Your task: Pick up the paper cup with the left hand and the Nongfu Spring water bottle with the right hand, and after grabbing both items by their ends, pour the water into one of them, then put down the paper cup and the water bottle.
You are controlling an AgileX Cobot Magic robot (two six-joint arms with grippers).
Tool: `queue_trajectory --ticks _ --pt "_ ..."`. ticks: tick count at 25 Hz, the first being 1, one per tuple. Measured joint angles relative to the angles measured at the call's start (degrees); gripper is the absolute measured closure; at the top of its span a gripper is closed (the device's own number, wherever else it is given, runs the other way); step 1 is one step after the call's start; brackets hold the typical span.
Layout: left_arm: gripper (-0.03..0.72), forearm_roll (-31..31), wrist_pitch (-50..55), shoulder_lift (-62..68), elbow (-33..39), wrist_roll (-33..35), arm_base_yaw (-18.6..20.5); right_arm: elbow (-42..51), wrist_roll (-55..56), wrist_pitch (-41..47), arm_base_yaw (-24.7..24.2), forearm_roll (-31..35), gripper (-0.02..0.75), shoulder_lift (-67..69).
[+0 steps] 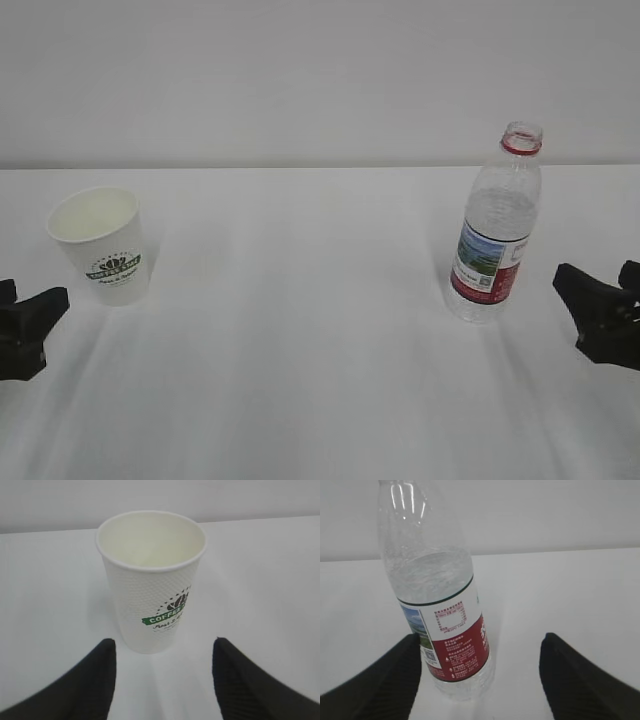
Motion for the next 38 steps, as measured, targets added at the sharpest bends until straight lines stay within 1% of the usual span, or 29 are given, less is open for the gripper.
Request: queue_trajectory --ticks 4,8,13,21,30,38 --pt "0.244 0.0 0.0 0.0 -1.1 0.0 0.0 -0.8 0.0 0.0 0.0 0.0 0.178 0.0" --pt "0.244 0.0 0.0 0.0 -1.5 0.0 0.0 -1.8 0.0 0.0 0.0 -0.5 0.137 0.0" --pt "0.244 0.0 0.0 0.0 -1.5 0.0 0.0 -3.6 0.0 -0.2 0.0 -3.5 0.112 2.1" --pt "0.244 0.0 0.0 0.0 -1.5 1.9 0.0 -8.0 0.0 -0.3 0.0 -7.2 0.109 14.3" --pt "0.244 -0.3 -0.1 1.5 -1.8 2.0 0.0 -11.7 0.0 -0.3 0.0 -7.4 0.108 18.1" --pt "0.244 -0.2 -0.1 8.9 -5.7 2.1 0.0 -13.6 0.0 -0.4 0.0 -7.5 0.108 19.8"
